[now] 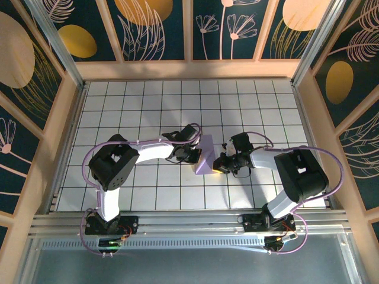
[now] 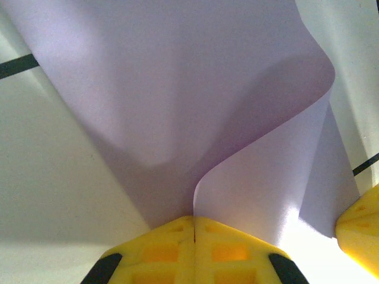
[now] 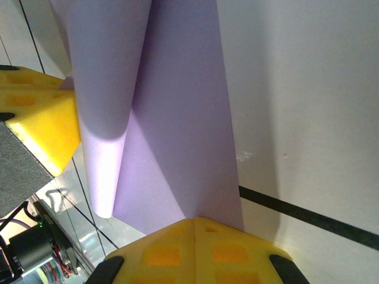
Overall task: Fold a paper plane with a square sheet of paper (fold left side to right side)
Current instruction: Fold the triangle a second time at the center of the table.
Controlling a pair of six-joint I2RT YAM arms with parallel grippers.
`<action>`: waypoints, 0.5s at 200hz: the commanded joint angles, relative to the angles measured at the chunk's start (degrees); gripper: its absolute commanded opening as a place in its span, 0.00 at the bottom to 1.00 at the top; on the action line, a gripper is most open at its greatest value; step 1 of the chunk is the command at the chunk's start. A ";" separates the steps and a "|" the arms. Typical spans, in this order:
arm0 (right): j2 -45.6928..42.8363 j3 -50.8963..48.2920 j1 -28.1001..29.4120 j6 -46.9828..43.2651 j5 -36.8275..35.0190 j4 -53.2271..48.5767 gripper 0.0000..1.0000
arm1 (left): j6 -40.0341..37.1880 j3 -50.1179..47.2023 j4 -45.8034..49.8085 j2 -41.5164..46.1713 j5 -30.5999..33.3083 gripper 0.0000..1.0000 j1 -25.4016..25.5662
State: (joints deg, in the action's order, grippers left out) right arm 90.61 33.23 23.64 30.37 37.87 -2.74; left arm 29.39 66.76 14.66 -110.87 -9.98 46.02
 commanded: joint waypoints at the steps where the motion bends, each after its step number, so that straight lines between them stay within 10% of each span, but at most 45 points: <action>1: 2.52 -0.77 0.88 -0.94 -1.92 -3.23 0.00 | -1.26 0.85 1.98 -0.84 1.36 0.00 -0.49; 100: 2.57 -0.43 0.97 -1.28 -2.27 -4.08 0.00 | -1.53 0.94 2.65 0.04 1.61 0.00 -0.54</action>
State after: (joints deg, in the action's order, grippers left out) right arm 90.91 33.39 23.64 30.35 38.26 -2.72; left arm 28.69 66.78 14.72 -110.87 -9.93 46.02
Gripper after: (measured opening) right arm 0.051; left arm 0.044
